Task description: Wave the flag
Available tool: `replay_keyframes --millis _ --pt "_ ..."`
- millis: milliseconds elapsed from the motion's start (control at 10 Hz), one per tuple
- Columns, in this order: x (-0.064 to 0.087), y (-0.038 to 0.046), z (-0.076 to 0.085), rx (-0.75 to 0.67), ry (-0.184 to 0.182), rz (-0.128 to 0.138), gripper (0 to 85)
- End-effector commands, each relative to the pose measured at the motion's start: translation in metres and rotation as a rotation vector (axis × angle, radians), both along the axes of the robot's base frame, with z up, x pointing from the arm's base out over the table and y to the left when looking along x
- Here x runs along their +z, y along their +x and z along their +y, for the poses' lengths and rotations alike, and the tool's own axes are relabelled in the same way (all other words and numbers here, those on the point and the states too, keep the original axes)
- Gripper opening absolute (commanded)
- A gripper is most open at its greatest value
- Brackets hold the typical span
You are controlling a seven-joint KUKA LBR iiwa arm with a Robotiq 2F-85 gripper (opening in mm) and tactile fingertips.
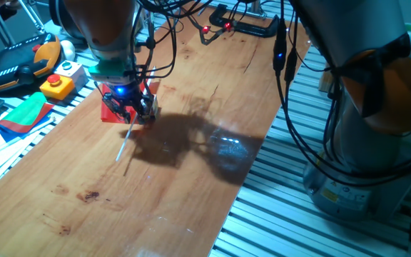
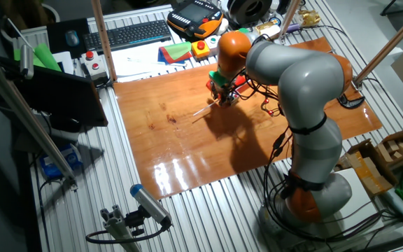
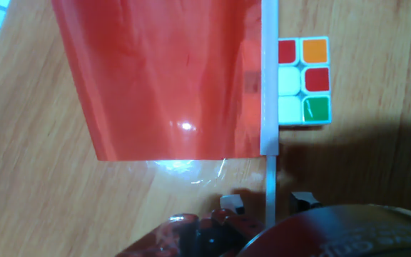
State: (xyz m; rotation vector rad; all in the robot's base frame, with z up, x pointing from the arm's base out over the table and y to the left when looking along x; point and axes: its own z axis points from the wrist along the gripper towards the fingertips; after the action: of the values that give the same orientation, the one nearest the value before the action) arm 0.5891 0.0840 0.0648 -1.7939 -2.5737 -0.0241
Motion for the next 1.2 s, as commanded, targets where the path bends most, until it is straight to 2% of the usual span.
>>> replay_keyframes --millis 0,700,1100 --pt "-0.0001 0.0001 -0.0001 0.002 0.005 0.006 37.7" --pt "0.0018 -0.0035 0.001 0.031 0.076 0.039 37.7" --pt "0.0011 -0.0046 0.0043 0.031 0.11 0.041 37.7"
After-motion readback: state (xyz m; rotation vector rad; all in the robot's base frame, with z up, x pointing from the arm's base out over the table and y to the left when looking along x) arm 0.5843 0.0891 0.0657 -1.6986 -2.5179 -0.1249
